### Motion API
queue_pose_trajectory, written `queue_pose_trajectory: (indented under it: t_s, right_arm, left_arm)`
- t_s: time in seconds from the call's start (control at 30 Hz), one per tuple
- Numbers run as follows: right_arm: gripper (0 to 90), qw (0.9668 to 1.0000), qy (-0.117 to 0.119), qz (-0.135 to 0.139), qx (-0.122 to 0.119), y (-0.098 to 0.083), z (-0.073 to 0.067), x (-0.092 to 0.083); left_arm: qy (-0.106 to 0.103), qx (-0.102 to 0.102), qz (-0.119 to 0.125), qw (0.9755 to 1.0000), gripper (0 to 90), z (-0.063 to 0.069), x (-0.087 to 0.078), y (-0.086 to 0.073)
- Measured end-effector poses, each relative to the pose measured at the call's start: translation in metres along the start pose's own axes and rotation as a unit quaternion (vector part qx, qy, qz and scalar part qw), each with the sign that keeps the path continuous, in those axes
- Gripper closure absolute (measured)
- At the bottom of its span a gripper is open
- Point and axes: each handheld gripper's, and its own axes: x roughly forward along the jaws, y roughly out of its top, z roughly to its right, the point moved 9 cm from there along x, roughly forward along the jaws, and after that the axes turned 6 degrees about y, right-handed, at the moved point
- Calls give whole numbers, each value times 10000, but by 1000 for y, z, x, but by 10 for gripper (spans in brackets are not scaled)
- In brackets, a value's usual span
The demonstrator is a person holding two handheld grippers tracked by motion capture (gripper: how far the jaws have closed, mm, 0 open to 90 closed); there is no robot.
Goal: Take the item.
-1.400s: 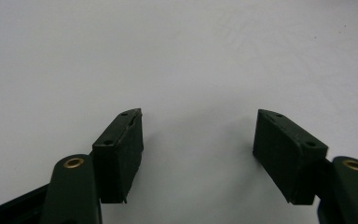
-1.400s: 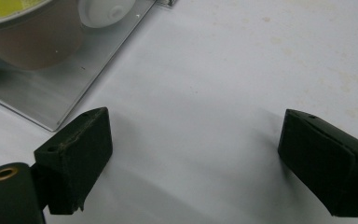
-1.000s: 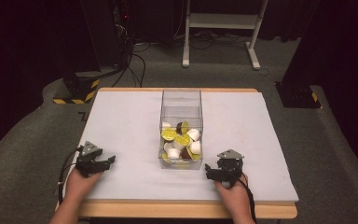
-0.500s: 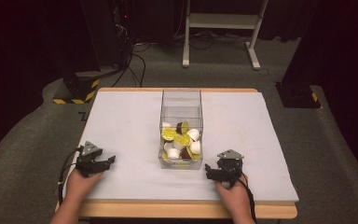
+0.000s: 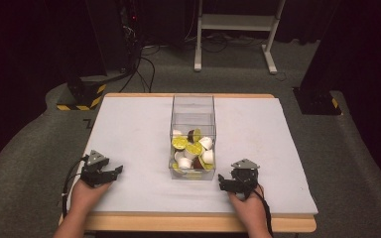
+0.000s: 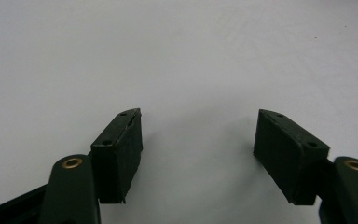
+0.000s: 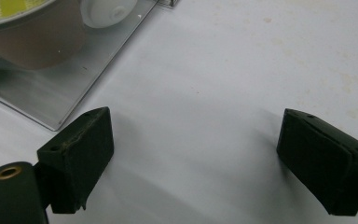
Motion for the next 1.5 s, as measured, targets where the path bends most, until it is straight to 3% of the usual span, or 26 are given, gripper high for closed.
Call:
queue_pose_trajectory:
  t_s: [0.23,0.57,0.63,0.77,1.0,1.03,1.07,1.17,1.23,1.27,1.3,1.43,1.5]
  right_arm:
    - [108,10000,0,0,-2,0,0,0]
    - [109,10000,2,-3,-5,0,0,0]
    - [109,10000,6,-4,-4,0,0,0]
    - [110,10000,1,0,-5,0,0,0]
    - [110,10000,2,2,-7,0,0,0]
    - [111,10000,3,2,-7,0,0,0]
    - [110,10000,4,2,-6,0,0,0]
    - [111,10000,4,3,-8,0,0,0]
    - [111,10000,4,3,-9,0,0,0]
    - [111,10000,4,3,-8,0,0,0]
    - [111,10000,5,2,-8,0,0,0]
    - [112,10000,5,3,-10,0,0,0]
    - [112,10000,3,4,-12,0,0,0]
  left_arm:
    - [-20,-30,-10,10000,329,0,-1,1]
    - [-163,-158,207,9995,342,6,-7,9]
    - [-181,-55,190,9996,344,6,-8,10]
    - [-260,-41,223,9994,352,11,-12,12]
    - [-377,-40,302,9988,360,24,-14,15]
    - [-388,61,280,9988,361,25,-15,14]
    - [-420,-8,310,9986,362,28,-15,15]
    - [-507,88,257,9983,364,33,-17,14]
    - [-560,21,308,9980,364,38,-17,16]
    - [-586,130,240,9979,363,39,-18,14]
    - [-601,55,287,9978,363,42,-18,15]
    - [-680,213,223,9972,363,50,-20,13]
    - [-744,165,247,9968,363,55,-20,14]
